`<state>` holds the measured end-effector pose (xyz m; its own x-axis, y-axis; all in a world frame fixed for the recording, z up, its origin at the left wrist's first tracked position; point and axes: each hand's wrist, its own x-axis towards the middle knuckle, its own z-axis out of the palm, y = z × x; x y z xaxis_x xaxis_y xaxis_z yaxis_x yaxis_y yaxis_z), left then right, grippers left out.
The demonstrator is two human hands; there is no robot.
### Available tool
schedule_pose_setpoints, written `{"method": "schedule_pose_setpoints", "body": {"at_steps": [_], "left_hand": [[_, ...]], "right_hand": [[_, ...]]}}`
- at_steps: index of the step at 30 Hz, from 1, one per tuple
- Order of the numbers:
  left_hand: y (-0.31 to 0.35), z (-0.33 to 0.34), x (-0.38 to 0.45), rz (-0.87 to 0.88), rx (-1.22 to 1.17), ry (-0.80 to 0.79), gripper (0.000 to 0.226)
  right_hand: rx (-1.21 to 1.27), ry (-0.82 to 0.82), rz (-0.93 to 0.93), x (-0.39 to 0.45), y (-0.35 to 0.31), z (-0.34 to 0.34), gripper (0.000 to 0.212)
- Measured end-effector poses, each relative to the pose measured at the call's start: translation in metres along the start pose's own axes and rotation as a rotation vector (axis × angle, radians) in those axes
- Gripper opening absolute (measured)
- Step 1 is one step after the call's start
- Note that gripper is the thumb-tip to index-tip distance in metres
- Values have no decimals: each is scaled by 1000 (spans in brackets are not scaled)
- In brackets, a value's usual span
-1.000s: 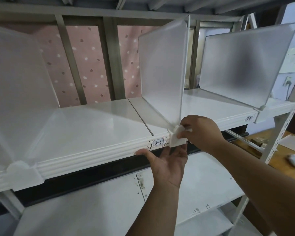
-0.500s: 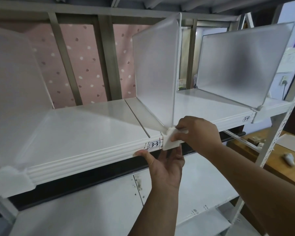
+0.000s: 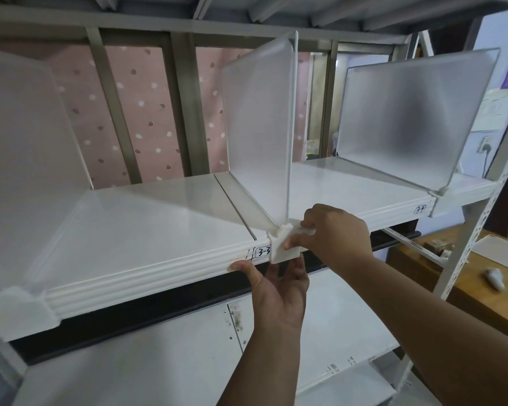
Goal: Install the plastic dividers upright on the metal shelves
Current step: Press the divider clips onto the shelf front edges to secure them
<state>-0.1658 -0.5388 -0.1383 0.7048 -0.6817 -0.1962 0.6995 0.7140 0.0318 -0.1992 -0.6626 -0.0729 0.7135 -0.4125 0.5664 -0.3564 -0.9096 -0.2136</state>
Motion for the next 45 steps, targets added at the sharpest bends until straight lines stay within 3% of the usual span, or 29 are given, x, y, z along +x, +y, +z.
{"method": "schedule_pose_setpoints", "body": {"at_steps": [5,9,14,22,27,30,32,38,43,45], "left_hand": [[-4,0,2,68,81,33,111],[-18,-17,3,99,339,13,104],[-68,-54,6,-82,588,19,103],[-153,-29,52,-238,661,-41,105],[-206,-2,93,-295,682,-45,89],[-231,9,115,-307,724,-32,71],[-248,14,129,-304,730,-37,64],[-290,24,169,-284,700,-23,57],[-311,26,187,-273,564,-68,89],[-316,24,192,-293,460,-106,93]], "right_hand": [[44,-85,-30,4,0,-5,57],[205,-154,-44,0,13,-14,56],[209,-92,11,-26,79,-33,59],[104,-115,253,-38,208,-80,64],[92,-100,347,-31,265,-95,83],[76,-126,356,-19,290,-99,113],[78,-137,356,-7,305,-100,121],[75,-181,328,33,344,-93,84],[154,-228,310,61,354,-82,73],[166,-253,287,70,353,-77,53]]}}
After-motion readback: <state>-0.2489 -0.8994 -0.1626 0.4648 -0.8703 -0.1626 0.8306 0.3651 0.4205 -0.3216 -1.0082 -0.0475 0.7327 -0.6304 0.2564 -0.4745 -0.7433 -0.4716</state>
